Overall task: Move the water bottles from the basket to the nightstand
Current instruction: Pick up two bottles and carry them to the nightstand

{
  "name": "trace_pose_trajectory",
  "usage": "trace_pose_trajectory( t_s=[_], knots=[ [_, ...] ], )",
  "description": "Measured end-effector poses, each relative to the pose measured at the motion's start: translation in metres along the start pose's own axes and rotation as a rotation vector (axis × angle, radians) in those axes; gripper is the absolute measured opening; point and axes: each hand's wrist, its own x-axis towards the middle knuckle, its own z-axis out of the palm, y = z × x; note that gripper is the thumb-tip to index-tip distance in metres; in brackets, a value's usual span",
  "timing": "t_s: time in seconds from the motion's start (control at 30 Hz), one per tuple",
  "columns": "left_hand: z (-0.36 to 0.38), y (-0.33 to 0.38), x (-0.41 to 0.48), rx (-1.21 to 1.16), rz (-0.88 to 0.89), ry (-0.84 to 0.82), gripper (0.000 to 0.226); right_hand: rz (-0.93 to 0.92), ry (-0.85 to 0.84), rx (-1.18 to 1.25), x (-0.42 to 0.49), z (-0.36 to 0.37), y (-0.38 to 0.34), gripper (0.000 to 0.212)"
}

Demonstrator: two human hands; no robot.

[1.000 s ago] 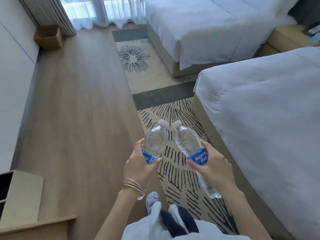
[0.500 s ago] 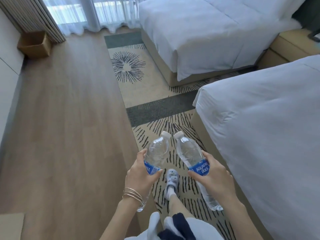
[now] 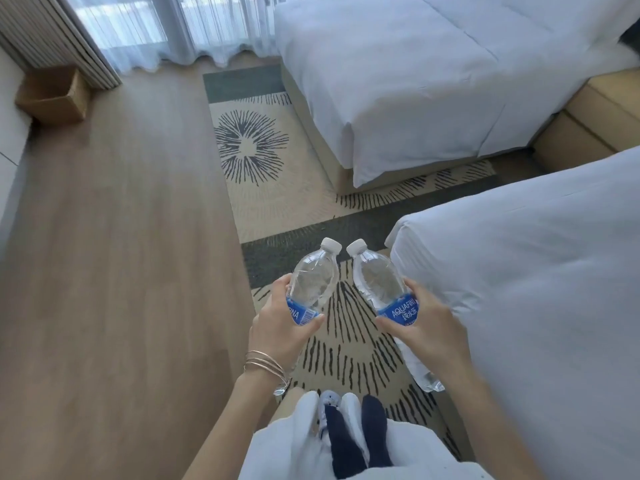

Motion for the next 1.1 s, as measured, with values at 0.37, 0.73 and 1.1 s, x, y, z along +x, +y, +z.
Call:
trace_pose_trajectory(
  t_s=[0.37, 0.73, 1.1],
  knots=[
    [0.026, 0.026, 0.175, -0.009, 0.012, -0.119, 0.073, 0.116, -0.027, 0.006, 0.169, -0.01, -0.005, 0.082],
    [0.026, 0.079, 0.415, 0.025, 0.152, -0.241, 0.073, 0.232, 0.11, 0.073, 0.365, -0.044, -0.044, 0.079],
    [0.108, 0.162, 0.56, 0.088, 0.244, -0.392, 0.075, 0.384, 0.164, 0.11, 0.493, -0.089, 0.007, 0.078]
  ],
)
